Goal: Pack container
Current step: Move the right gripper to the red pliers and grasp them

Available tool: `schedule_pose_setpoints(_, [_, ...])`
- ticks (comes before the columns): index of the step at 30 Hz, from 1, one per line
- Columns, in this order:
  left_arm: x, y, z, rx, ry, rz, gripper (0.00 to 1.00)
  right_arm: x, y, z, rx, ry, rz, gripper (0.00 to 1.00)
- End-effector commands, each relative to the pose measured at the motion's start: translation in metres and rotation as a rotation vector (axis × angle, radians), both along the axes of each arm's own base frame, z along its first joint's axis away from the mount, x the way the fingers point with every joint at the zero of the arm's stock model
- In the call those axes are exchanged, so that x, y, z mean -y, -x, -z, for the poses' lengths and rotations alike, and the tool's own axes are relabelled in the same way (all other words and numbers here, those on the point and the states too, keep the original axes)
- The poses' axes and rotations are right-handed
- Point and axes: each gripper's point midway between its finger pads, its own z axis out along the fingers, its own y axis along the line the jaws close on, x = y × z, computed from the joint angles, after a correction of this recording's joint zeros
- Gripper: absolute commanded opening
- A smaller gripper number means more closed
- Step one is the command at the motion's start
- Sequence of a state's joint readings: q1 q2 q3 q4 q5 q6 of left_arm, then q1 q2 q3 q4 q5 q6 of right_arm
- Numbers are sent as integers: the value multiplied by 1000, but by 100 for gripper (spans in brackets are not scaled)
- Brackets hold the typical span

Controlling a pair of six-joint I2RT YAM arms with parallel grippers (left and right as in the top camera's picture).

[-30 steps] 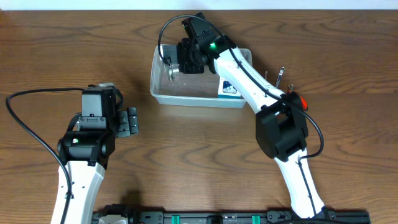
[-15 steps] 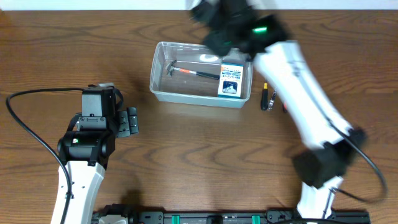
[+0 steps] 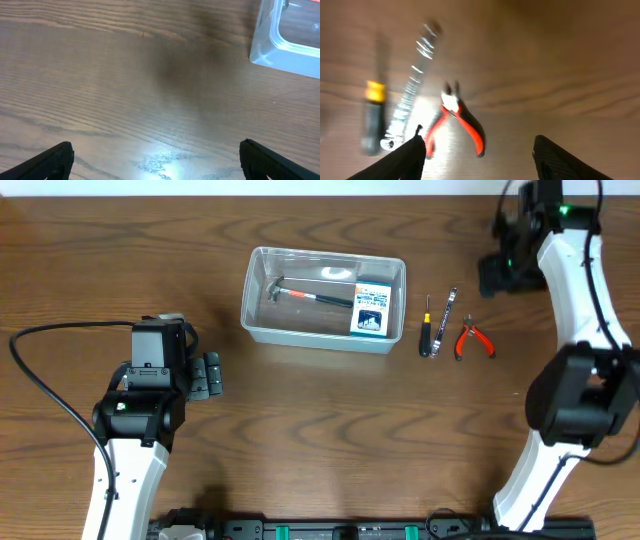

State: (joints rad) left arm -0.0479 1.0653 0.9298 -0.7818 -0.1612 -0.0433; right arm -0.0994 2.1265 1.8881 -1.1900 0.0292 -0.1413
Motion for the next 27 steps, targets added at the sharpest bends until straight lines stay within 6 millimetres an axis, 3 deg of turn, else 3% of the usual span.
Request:
schedule_pose_setpoints(1, [0, -2, -5, 8, -15, 13, 98, 6, 15, 29, -69, -40, 3, 70])
schedule_pose_setpoints(5, [0, -2, -5, 8, -15, 13, 98, 8, 32, 64, -125, -45, -68, 71])
schedule_pose_setpoints(8, [0, -2, -5, 8, -15, 13, 98, 2, 36, 79, -126, -56, -159, 71])
schedule_pose_setpoints(13, [0, -2, -5, 8, -15, 13, 98, -6, 39, 96, -112, -75, -276, 52])
schedule_pose_setpoints(15, [0, -2, -5, 9, -15, 13, 98, -6, 41, 102, -114, -76, -275, 46])
schedule_pose_setpoints(20, [0, -2, -5, 8, -15, 13, 98, -7, 47, 107, -128, -79, -275, 45])
schedule_pose_setpoints(23, [0, -2, -5, 8, -15, 13, 98, -7, 47, 107, -127, -79, -276, 32])
schedule_pose_setpoints(27, [0, -2, -5, 8, -15, 13, 98, -12, 51, 107, -146, -80, -287, 32])
